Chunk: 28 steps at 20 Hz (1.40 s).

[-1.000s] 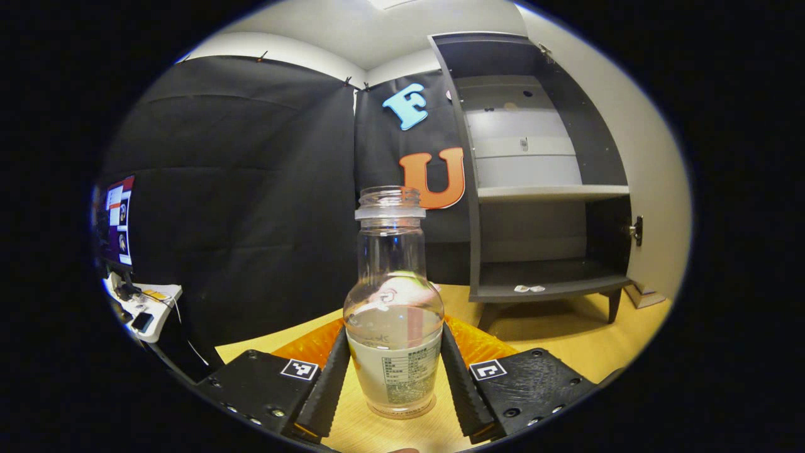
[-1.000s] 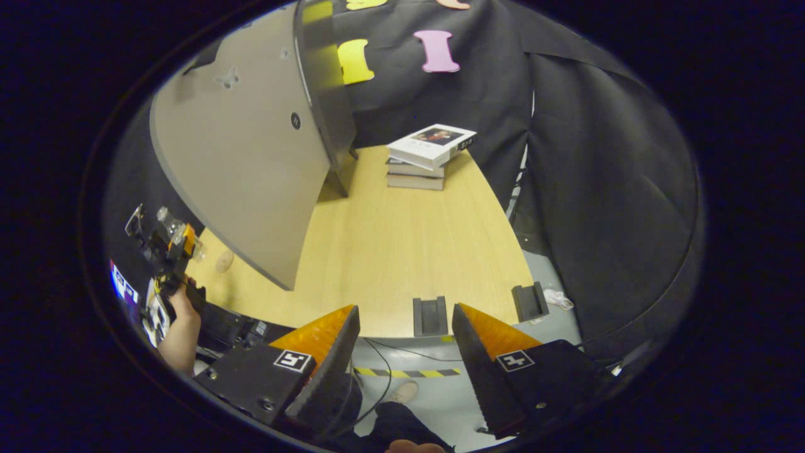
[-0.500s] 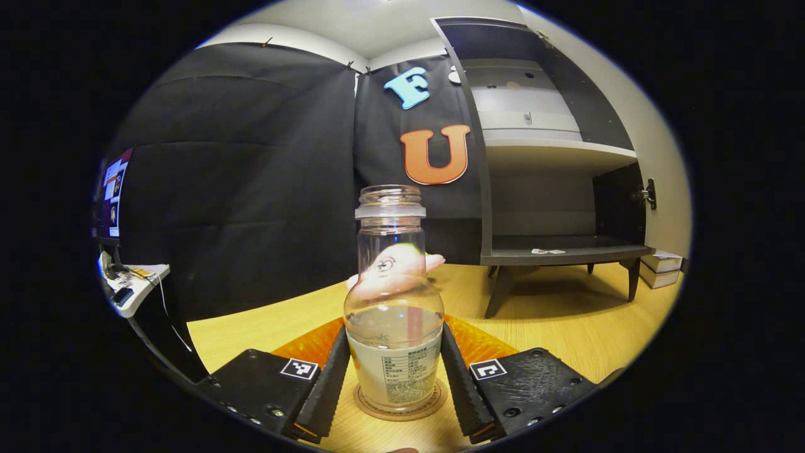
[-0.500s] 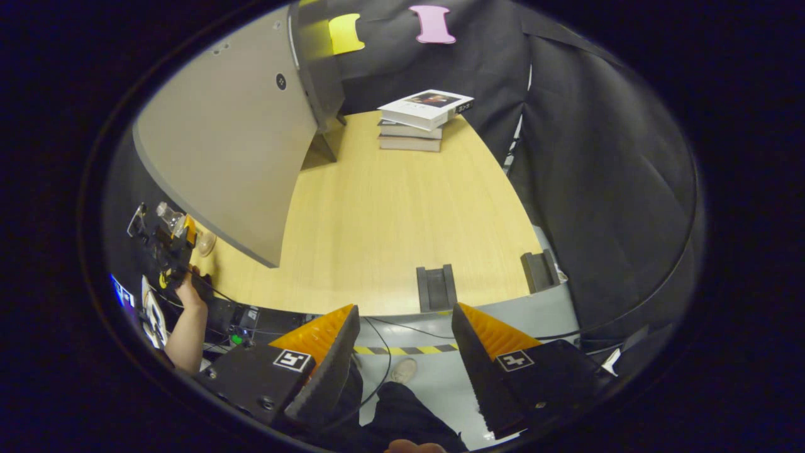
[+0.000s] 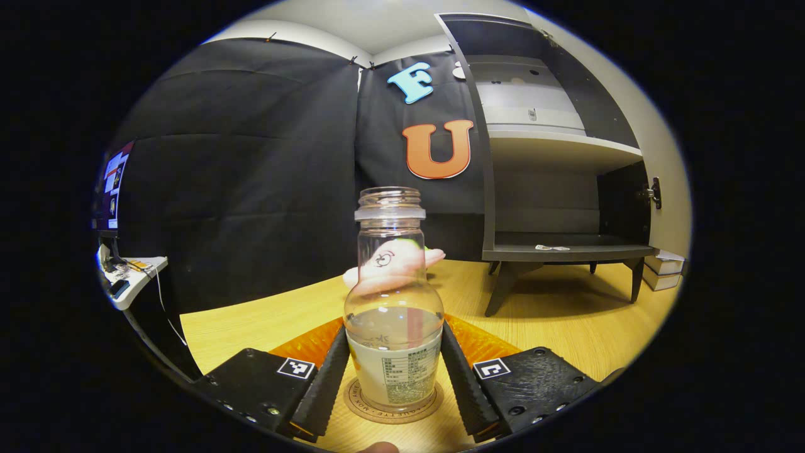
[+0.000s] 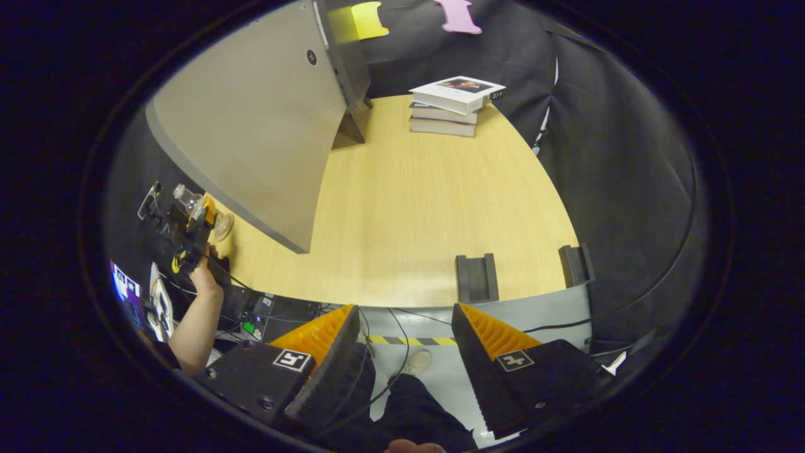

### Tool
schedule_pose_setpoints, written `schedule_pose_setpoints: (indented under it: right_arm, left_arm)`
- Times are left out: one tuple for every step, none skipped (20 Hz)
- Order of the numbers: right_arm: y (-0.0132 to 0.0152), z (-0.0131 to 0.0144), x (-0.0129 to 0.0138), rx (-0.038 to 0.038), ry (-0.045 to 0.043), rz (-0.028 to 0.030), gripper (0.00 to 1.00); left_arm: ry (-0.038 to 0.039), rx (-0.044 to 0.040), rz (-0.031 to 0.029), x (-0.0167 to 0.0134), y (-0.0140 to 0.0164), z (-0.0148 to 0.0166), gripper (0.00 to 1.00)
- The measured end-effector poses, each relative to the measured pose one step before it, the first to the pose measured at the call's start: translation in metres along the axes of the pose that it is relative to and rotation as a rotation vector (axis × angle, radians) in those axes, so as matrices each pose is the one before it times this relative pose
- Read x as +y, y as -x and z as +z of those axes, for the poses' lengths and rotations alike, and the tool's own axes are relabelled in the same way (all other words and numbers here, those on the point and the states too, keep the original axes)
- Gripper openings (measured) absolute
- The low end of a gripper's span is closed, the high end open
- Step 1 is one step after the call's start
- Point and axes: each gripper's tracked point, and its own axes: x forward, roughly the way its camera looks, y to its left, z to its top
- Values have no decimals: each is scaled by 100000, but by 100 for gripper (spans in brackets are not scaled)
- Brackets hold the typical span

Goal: Open the cabinet door with the right hand, grasp the bottle in the cabinet with the left hand and place it on the coaster, then close the cabinet door with the right hand.

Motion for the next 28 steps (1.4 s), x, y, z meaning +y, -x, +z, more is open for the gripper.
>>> schedule_pose_setpoints:
  right_arm:
    - [60, 203, -259, -761, -797, 20, 92]
    - [16, 261, -207, -597, -673, 99, 92]
    - [-14, -50, -317, -211, -575, -75, 92]
    - [67, 25, -206, -95, -666, 203, 92]
    - [26, -147, -175, -33, -562, 195, 92]
    - [13, -115, -208, 137, -345, -20, 92]
    - [33, -197, -199, 160, -147, 70, 92]
    - [-15, -73, -168, 120, 102, -145, 92]
    - [96, 27, -111, -337, 65, 255, 92]
    - [-112, 69, -70, -265, 56, 312, 92]
    - [-17, 134, -68, -456, -43, 240, 92]
    - [-12, 159, -17, -495, 121, 342, 92]
    - [7, 184, 16, -606, 161, 251, 92]
    - [-10, 55, 11, -581, 108, 229, 92]
    - [-43, 58, 2, -397, 259, 76, 92]
    - [-66, 81, -44, -556, 502, -40, 93]
    - [32, 165, 10, -712, 586, -152, 92]
    - [-65, 200, -93, -881, 642, -304, 92]
    - [5, 300, -53, -1103, 696, -399, 92]
    - [87, 399, 60, -1471, 480, -18, 92]
    - [50, 570, 125, -1792, 195, 496, 92]
    - [41, 608, 160, -1834, 298, 600, 92]
    - [115, 839, 134, -2377, 476, 621, 93]
    - [48, 1035, 188, -3369, 508, 739, 93]
    - [75, 1287, 284, -3582, 488, 878, 93]
    - [183, 1321, 439, -3670, 81, 875, 93]
    - [243, 1704, 664, -4716, -70, 2368, 93]
    - [376, 1850, 753, -5588, -271, 2572, 93]
  left_arm:
    - [123, 216, -766, -158, 45, -13, 76]
    - [128, 1362, 158, 45, 85, -268, 79]
    - [-55, 905, 187, 32, 167, -221, 75]
    - [-8, 521, -120, -129, 80, -41, 91]
    - [591, 218, -540, -133, 165, -50, 92]
    - [813, -274, -39, -60, 207, 22, 92]
    - [696, -110, 89, 115, 266, 64, 92]
    - [250, 330, 55, 137, 343, -104, 92]
    - [632, 317, -478, 81, 625, 22, 92]
    - [1465, -224, -1158, -148, 526, 124, 92]
    - [354, -320, -42, 84, 644, 276, 94]
    - [-44, -487, -5, 323, 742, 315, 94]
    - [-604, 190, -260, 114, 625, 207, 95]
    - [-537, 180, -325, 150, 628, 241, 95]
    - [-627, 591, -164, 140, 740, 185, 95]
    - [-657, 297, -47, 203, 668, 297, 95]
    - [-362, -180, 191, 143, 660, 600, 95]
    - [-432, -102, -129, 149, 636, 563, 95]
    - [-305, -254, -54, 141, 756, 642, 95]
    - [270, -316, -713, 25, 679, 865, 95]
    - [711, -102, -992, -128, 720, 912, 95]
    - [734, -84, -1045, -190, 843, 1063, 95]
    - [69, -454, -435, -45, 906, 1244, 95]
    - [21, -415, -528, -28, 931, 1388, 95]
    - [-67, -832, -351, -106, 981, 1849, 95]
    - [63, -603, 156, 8, 966, 2025, 95]
    - [276, -904, -1024, -257, 1069, 2213, 95]
    - [-372, -1464, -1118, -362, 932, 2390, 95]
